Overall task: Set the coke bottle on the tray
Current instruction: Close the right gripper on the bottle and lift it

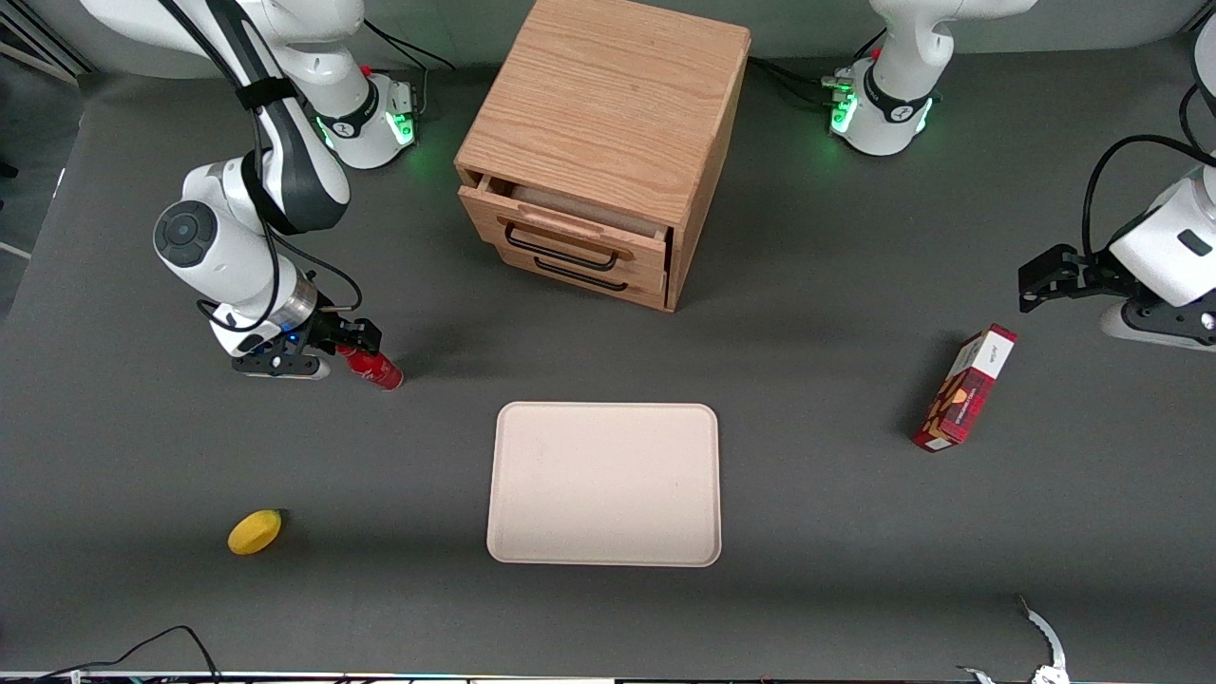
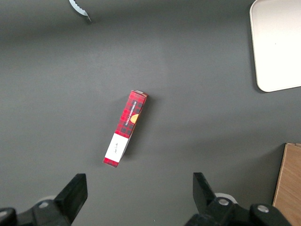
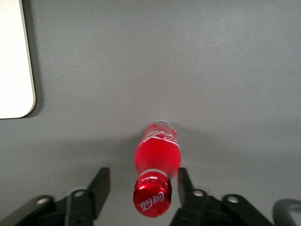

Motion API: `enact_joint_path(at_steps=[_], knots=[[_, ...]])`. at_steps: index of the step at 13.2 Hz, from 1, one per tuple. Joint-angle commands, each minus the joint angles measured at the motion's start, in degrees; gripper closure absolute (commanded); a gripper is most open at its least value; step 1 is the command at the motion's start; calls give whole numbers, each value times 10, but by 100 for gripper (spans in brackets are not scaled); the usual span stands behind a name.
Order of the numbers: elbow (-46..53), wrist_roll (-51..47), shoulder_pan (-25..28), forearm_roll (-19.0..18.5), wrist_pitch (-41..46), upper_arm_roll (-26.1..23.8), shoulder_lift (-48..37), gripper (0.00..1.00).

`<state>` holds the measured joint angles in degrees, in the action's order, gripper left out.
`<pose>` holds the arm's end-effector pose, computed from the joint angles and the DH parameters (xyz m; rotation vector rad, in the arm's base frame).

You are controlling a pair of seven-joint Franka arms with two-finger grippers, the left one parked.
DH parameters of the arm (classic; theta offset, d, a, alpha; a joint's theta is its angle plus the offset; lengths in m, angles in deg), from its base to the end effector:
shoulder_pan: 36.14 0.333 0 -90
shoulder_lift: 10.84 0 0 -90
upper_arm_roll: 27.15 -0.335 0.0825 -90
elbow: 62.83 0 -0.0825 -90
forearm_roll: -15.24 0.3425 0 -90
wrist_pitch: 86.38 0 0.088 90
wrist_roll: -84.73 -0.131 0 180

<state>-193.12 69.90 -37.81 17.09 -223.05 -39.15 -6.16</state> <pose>0.4938 0.0902 0.3490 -3.0920 0.1588 -0.0339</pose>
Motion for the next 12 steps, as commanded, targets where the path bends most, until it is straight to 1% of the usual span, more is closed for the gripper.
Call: enact_joint_path(at_steps=[1, 4, 5, 6, 9, 11, 12], knots=[[-12, -9, 0, -17, -4, -1, -16, 100], [-6, -9, 0, -23, -1, -1, -17, 100], [13, -11, 1, -23, 7, -1, -20, 100], [46, -13, 2, -23, 44, -1, -22, 100], [223, -17, 6, -22, 209, -6, 1, 100], [357, -19, 7, -22, 308, -20, 41, 100], [441, -21, 10, -23, 361, -28, 77, 100]])
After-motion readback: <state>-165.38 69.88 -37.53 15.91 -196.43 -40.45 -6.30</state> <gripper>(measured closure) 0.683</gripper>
